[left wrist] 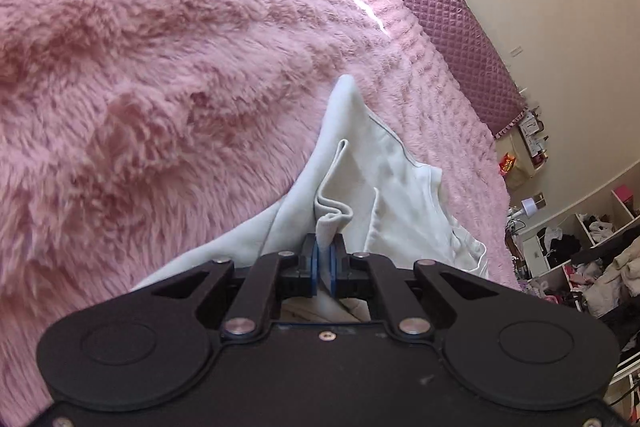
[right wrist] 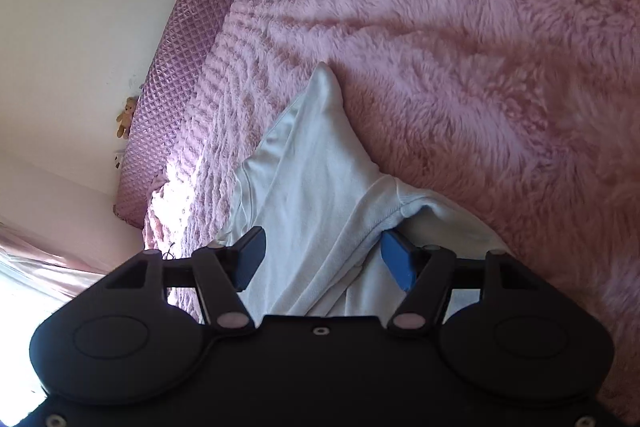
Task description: Fold small clothes
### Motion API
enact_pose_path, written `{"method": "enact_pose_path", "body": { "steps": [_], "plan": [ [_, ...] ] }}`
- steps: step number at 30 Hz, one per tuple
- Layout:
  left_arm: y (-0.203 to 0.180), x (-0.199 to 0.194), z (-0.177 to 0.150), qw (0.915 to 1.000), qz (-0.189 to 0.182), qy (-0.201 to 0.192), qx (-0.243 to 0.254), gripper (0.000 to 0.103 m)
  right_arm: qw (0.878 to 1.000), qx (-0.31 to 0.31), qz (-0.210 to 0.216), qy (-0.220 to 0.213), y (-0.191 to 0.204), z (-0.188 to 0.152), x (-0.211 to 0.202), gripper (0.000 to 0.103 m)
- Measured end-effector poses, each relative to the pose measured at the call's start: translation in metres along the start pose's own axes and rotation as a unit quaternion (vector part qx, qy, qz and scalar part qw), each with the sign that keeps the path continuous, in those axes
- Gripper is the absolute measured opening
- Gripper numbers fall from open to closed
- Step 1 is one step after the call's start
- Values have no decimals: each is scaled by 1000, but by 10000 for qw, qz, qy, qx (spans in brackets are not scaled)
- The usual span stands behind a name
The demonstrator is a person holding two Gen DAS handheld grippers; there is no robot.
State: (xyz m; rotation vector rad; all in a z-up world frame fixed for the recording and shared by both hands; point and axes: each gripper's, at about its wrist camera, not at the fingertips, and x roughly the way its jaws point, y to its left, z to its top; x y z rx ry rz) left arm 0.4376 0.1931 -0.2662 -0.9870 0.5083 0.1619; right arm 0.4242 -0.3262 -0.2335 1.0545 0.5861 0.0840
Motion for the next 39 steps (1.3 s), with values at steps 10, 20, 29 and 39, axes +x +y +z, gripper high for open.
{"method": "enact_pose_path", "body": {
  "steps": [10, 20, 29, 39],
  "plan": [
    [-16, -22, 28, 9987, 331, 344, 157, 22, 9978, 375, -503, 211, -25, 9, -7, 14],
    [22, -215, 7, 9849, 363, 1255, 1134, 45, 9646, -2324, -518, 1134, 15, -30, -159, 58],
    [110, -276, -77, 9776, 445, 2012, -432, 44, 9483, -2583, -1142, 1450, -48, -75, -239, 58],
    [105, -261, -85, 9806, 247, 1818, -691, 4, 9540, -2408, -969, 1500, -47, -99, -225, 10]
  ]
}}
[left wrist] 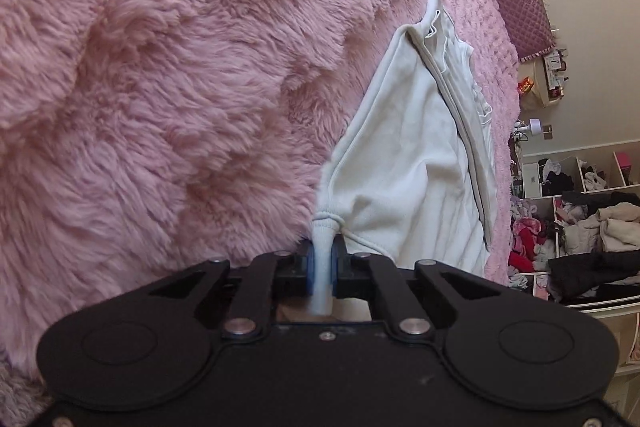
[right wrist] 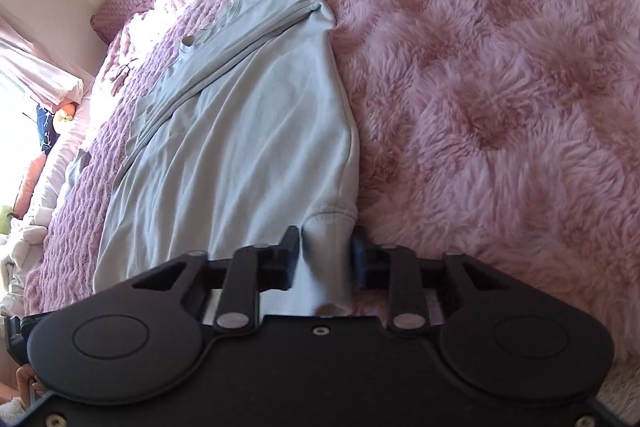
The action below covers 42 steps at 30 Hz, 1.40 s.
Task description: Fold small clothes
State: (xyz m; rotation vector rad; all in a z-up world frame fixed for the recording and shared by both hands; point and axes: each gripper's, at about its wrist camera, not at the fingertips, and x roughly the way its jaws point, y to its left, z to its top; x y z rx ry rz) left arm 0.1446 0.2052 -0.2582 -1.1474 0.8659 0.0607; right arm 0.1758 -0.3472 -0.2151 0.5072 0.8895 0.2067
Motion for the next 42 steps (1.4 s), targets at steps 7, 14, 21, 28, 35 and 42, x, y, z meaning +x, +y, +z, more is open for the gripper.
{"method": "enact_pose_path", "body": {
  "steps": [7, 14, 21, 28, 35, 42],
  "plan": [
    [-46, -50, -1, 9972, -126, -374, 642, 1, 9994, -43, 165, -297, 17, 10, -48, 6],
    [-16, -25, -20, 9926, 637, 199, 1015, 3, 9986, 343, -309, 275, -24, -13, -25, 3],
    [3, -35, -19, 9912, 664, 468, 1044, 8, 9970, 685, -160, 327, -38, -14, -36, 11],
    [-71, -40, 0, 9823, -53, 160, 1866, 32, 9950, -906, 59, -407, 53, 27, -30, 27],
    [-101, 53, 16, 9768, 141, 581, 2057, 35, 9839, -1592, 507, 640, 127, 26, 87, 27],
    [-47, 38, -6, 9772, 370, 1151, 1746, 40, 9799, -1469, 216, 1336, 77, -25, 56, 23]
  ]
}}
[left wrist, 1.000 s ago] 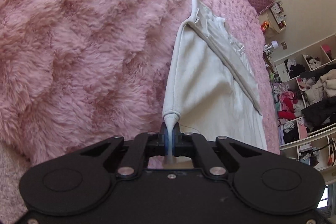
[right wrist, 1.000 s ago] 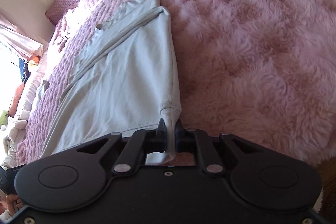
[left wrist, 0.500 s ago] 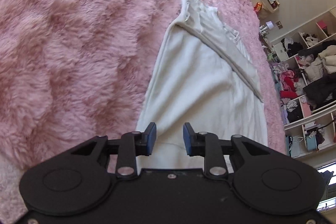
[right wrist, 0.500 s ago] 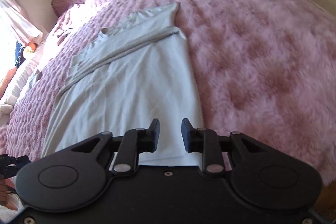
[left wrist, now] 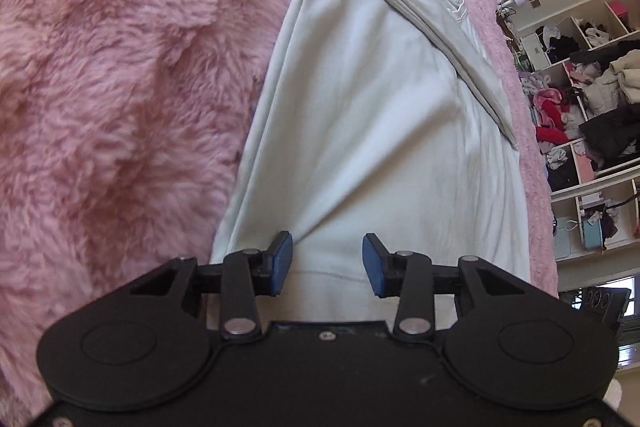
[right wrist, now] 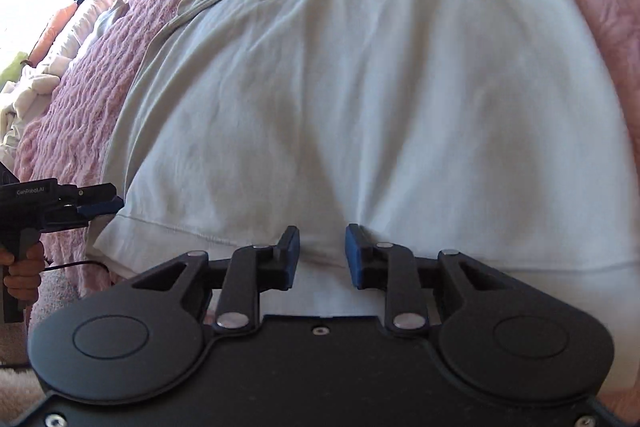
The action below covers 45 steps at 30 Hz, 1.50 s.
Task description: Fold small clothes
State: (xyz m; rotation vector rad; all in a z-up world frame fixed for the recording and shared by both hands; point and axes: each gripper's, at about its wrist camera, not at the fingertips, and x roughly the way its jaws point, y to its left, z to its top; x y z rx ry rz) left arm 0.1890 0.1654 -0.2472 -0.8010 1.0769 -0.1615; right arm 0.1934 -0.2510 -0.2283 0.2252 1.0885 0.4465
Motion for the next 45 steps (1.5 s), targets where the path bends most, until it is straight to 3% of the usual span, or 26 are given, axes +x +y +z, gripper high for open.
{"method": "enact_pose_path", "body": {
  "steps": [3, 6, 10, 12, 23, 35, 38, 39, 40, 45],
  "plan": [
    [16, -8, -19, 9998, -40, 114, -149, 40, 9989, 457, 104, 77, -21, -19, -16, 20],
    [8, -17, -26, 10000, -11, 66, -58, 37, 9976, 636, 272, -79, -26, -26, -31, 17],
    [-22, -35, -36, 9993, -136, -81, 353, 41, 9949, 685, 131, -730, -19, -30, -72, 40],
    [-30, -30, -44, 9990, -214, 42, 386, 42, 9934, 798, 15, -820, -22, -33, -85, 42],
    [1, -11, -60, 9947, -148, -446, -913, 41, 9819, 1618, -30, -987, -54, -59, -100, 42],
    [5, -31, -64, 9878, -350, -797, -1289, 41, 9777, 1831, 29, -1030, -62, -66, -103, 42],
    [7, -23, -63, 9886, -286, -730, -1285, 31, 9732, 2041, 46, -1064, -69, -68, -100, 42],
    [7, -22, -63, 9887, -290, -720, -1280, 21, 9717, 2099, 40, -1079, -71, -68, -100, 42],
    [5, -21, -65, 9897, -384, -679, -1202, 0, 9699, 2170, 39, -1102, -72, -69, -100, 42],
    [-6, -28, -70, 9916, -394, -796, -944, 0, 9608, 2445, 14, -1305, -81, -69, -100, 42]
  ]
}}
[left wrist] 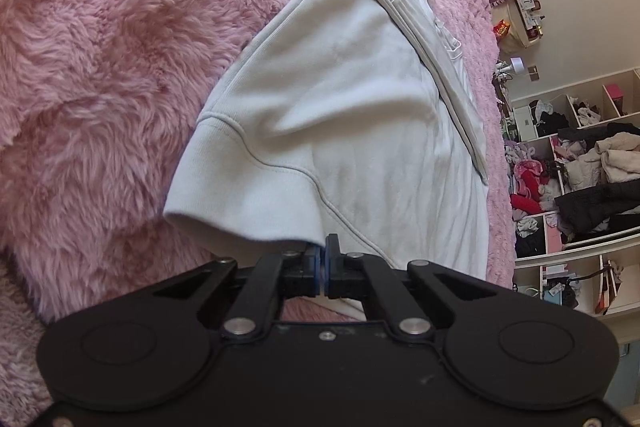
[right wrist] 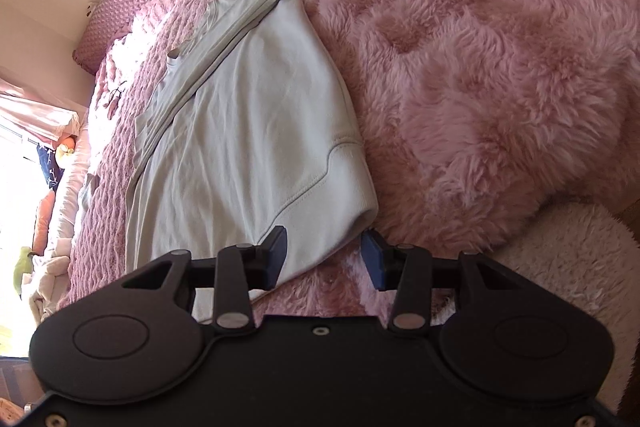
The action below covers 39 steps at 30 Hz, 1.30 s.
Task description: Fold small clothes
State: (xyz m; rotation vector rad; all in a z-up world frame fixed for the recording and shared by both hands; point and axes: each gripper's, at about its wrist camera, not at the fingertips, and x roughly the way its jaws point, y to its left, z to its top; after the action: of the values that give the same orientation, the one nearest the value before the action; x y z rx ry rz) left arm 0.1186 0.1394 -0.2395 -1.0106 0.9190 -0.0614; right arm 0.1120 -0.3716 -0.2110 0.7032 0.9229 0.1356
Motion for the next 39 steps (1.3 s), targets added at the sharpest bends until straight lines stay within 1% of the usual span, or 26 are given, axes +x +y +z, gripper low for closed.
{"method": "enact_pose_path", "body": {
  "steps": [1, 2, 4, 6, 7, 9, 11, 12, 14, 15, 16, 18, 20, 21, 22, 23, 24, 25, 27, 28, 29, 31, 33, 34, 36, 39],
  "plan": [
    [-1, -1, 0, 10000, -47, -10, 15, 0, 10000, 76, 49, -19, -2, 1, 1, 39],
    [-3, -3, -1, 10000, -75, -32, 26, 0, 9998, 162, 112, -33, -3, 2, 2, 23],
    [-6, -8, 0, 9999, -94, -66, 48, 0, 9996, 266, 73, -103, -5, 4, 0, 5],
    [-9, -17, 0, 9997, -197, -92, 97, 0, 9995, 268, 69, -181, -5, 4, -6, 4],
    [-9, -20, -1, 9998, -148, -56, 136, 0, 9995, 231, 33, -234, -5, 5, -10, 4],
    [-2, -18, -2, 9998, 99, 170, 86, 0, 9994, 161, -150, -262, -7, 6, -14, 3],
    [13, -6, -4, 9989, 227, 403, -57, 0, 9992, 280, -202, -187, -15, 7, -11, 3],
    [22, 4, -5, 9980, 338, 524, -113, 0, 9989, 327, -298, -149, -18, 6, -7, 3],
    [32, 18, -6, 9958, 351, 817, -217, 0, 9986, 325, -414, -81, -22, 5, -4, 3],
    [34, 18, -6, 9954, 347, 848, -292, 0, 9986, 304, -440, -58, -22, 5, -4, 3],
    [34, 17, -5, 9948, 305, 925, -307, 1, 9987, 270, -442, -12, -22, 5, -6, 4],
    [30, 9, -5, 9929, 351, 1117, -197, 2, 9990, 154, -420, 16, -20, 7, -17, 8],
    [21, -4, -6, 9922, 250, 1222, 76, 4, 9993, -50, -383, 5, -15, 11, -29, 11],
    [14, -14, -7, 9918, 147, 1241, 253, 5, 9990, -196, -379, -108, -11, 13, -36, 15],
    [8, -24, -6, 9924, 53, 1161, 401, 13, 9983, -349, -400, -237, -7, 16, -42, 27],
    [3, -36, -3, 9940, 6, 953, 541, 25, 9969, -521, -435, -394, -3, 19, -46, 44],
    [0, -47, 1, 9955, 46, 684, 654, 30, 9956, -659, -439, -505, 0, 21, -48, 51],
    [-2, -55, 5, 9963, 145, 420, 732, 35, 9938, -831, -421, -608, 2, 25, -47, 54],
    [3, -64, 15, 9960, 391, -32, 801, 35, 9929, -955, -445, -552, 3, 32, -37, 54],
    [8, -63, 22, 9959, 500, -82, 747, 35, 9930, -996, -454, -455, 2, 36, -27, 54],
    [16, -58, 29, 9963, 545, -51, 658, 35, 9932, -1009, -475, -344, 1, 37, -15, 54],
    [31, -43, 36, 9976, 516, 172, 417, 35, 9940, -968, -493, -77, -1, 38, 4, 54],
    [39, -27, 35, 9987, 282, 401, 144, 34, 9951, -915, -382, 66, -1, 35, 15, 54],
    [41, -22, 35, 9987, 226, 456, 29, 32, 9952, -906, -343, 94, -2, 35, 17, 54],
    [43, -14, 33, 9985, 91, 546, 14, 31, 9954, -896, -297, 169, -1, 34, 17, 54],
    [43, -12, 34, 9980, 8, 627, 15, 31, 9955, -897, -140, 269, 0, 34, 13, 54]
  ]
}}
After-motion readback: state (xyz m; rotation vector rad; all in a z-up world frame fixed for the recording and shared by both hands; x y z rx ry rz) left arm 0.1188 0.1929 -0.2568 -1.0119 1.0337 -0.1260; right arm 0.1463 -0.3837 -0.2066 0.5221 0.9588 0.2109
